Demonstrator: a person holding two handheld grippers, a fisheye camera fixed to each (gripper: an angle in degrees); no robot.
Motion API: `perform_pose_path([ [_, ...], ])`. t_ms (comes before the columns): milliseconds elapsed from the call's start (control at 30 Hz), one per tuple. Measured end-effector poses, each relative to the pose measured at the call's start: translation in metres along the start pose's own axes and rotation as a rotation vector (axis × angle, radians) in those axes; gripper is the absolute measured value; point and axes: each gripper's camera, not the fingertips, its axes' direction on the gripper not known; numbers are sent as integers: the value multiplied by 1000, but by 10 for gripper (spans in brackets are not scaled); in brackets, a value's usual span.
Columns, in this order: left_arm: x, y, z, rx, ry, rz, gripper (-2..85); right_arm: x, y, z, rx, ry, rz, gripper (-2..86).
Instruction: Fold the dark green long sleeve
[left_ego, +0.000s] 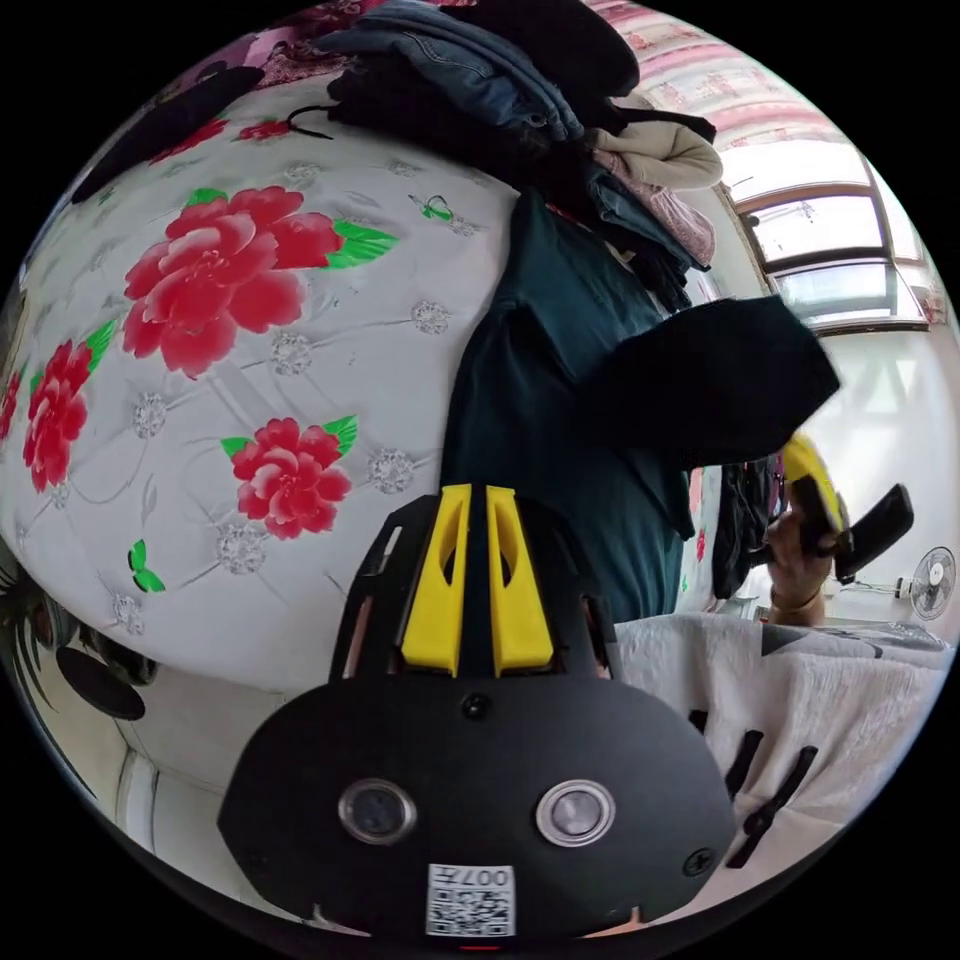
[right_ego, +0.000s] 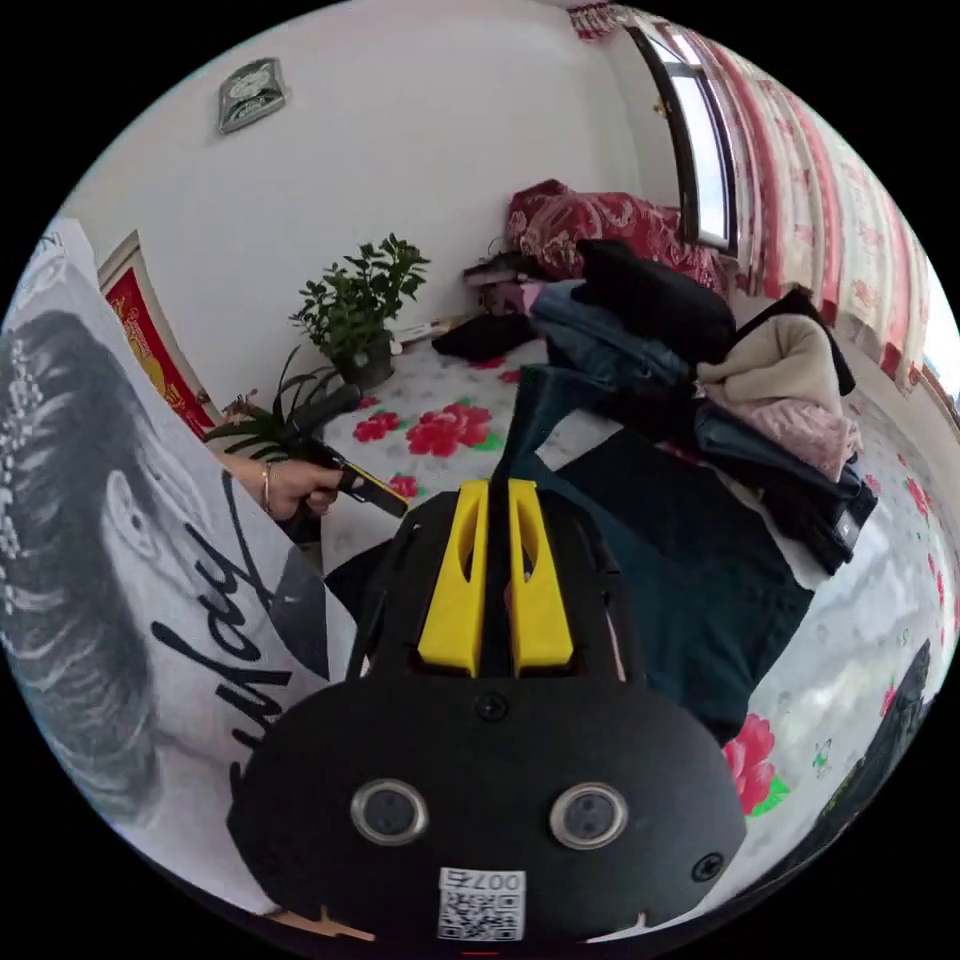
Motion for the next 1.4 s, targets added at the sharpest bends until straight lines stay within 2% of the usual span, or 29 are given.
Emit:
perform_pose_path([
  [33, -8, 8, -2, 6, 8, -14, 34, -15, 10, 47, -137, -36, 18, 21],
  [100, -17, 19, -4, 11, 17, -29, 42, -31, 26, 96, -269, -93, 63, 31],
  [200, -24, 32, -7, 25, 17, -18, 48, -39, 42, 126, -363, -124, 90, 42],
  [367, -27, 48, -2, -6, 51, 18, 70, -2, 75, 109, -324, -19, 322, 54],
  [533, -33, 87, 9, -111, 21, 54, 83, 40, 186, 52, -206, 96, 761, 68],
  [700, -39, 122, 13, -172, 10, 50, 101, 32, 289, 24, -283, 205, 1010, 74],
  [800, -32, 128, 26, -199, 43, 48, 116, 23, 319, 35, -386, 189, 1042, 76],
  [867, -23, 128, 27, -198, -28, 67, 104, 22, 326, 50, -444, 139, 1028, 71],
  [1000, -1, 121, 34, -263, -169, 177, 26, 35, 319, 65, -595, 227, 950, 37],
  [1067, 5, 117, 42, -294, -112, 188, 7, 42, 317, 67, -638, 214, 897, 19],
  [1167, -2, 104, 45, -337, -42, 153, -5, 58, 318, 59, -592, 117, 875, 6],
  [1200, -11, 100, 40, -304, 49, 113, -7, 69, 319, 51, -541, 68, 888, 4],
  [1267, -23, 90, 23, -214, 221, 72, -8, 90, 319, 27, -388, -39, 942, 3],
  [1333, -34, 67, 0, -101, 423, 42, -7, 127, 314, -18, -91, -173, 1000, 4],
  [1400, -41, 41, -15, 9, 541, 1, -5, 159, 307, -48, 94, -212, 1023, 6],
])
